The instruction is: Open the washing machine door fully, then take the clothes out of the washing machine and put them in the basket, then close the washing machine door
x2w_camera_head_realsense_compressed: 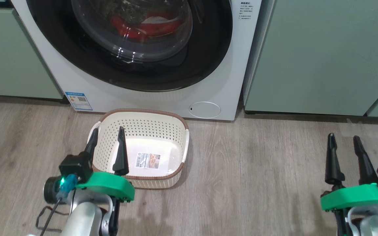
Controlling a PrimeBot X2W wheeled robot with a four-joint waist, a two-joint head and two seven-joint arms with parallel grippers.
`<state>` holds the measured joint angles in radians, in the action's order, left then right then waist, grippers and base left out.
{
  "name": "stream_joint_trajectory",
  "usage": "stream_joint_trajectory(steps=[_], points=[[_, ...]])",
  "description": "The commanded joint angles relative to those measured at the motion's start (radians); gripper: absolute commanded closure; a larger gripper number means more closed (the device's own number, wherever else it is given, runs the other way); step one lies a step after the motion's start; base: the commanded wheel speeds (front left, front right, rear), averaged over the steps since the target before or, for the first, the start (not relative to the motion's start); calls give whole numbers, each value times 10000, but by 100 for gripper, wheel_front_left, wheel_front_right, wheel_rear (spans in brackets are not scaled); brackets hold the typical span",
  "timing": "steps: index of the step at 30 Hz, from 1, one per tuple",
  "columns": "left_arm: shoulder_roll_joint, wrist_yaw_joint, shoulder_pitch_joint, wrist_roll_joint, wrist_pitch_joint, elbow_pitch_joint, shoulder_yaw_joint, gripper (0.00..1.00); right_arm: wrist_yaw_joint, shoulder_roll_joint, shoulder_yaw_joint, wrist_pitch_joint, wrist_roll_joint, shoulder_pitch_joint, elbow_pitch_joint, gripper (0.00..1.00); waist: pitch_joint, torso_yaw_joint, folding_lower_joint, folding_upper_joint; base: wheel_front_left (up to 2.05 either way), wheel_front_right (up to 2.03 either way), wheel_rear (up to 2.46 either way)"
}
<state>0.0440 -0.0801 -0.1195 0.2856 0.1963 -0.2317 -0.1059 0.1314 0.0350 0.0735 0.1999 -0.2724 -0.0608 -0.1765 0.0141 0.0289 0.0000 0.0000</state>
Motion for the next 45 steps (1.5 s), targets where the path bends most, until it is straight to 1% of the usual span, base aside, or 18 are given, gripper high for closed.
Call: stream_joint_trajectory(steps=[1, 17, 26, 31, 44, 45], points=[[70, -57, -631, -337, 185, 300, 270, 0, -6, 138, -270, 149, 166, -413, 265, 0, -4, 2, 0, 0, 0, 0, 0], [65, -240, -943, -1899, 655, 48, 267, 0, -7, 152, -749, 619, 1084, -547, -80, 0, 12, 12, 0, 0, 0, 0, 0], [63, -194, -974, -1624, 655, -132, 348, 0, -7, 152, -814, 619, 330, -559, -311, 0, 6, -6, 0, 0, 0, 0, 0], [63, -235, -948, -1413, 655, -124, 354, 0, -7, 152, -948, 619, 238, -556, -404, 0, 35, -18, 0, 0, 0, 0, 0], [63, -229, -952, -1379, 655, -199, 389, 0, -7, 152, -1012, 619, 119, -582, -431, 0, 74, -3, 0, 0, 0, 0, 0], [63, -231, -949, -1374, 655, -197, 392, 0, -7, 152, -1012, 619, 90, -593, -434, 2, 83, -4, 0, 0, 0, 0, 0]])
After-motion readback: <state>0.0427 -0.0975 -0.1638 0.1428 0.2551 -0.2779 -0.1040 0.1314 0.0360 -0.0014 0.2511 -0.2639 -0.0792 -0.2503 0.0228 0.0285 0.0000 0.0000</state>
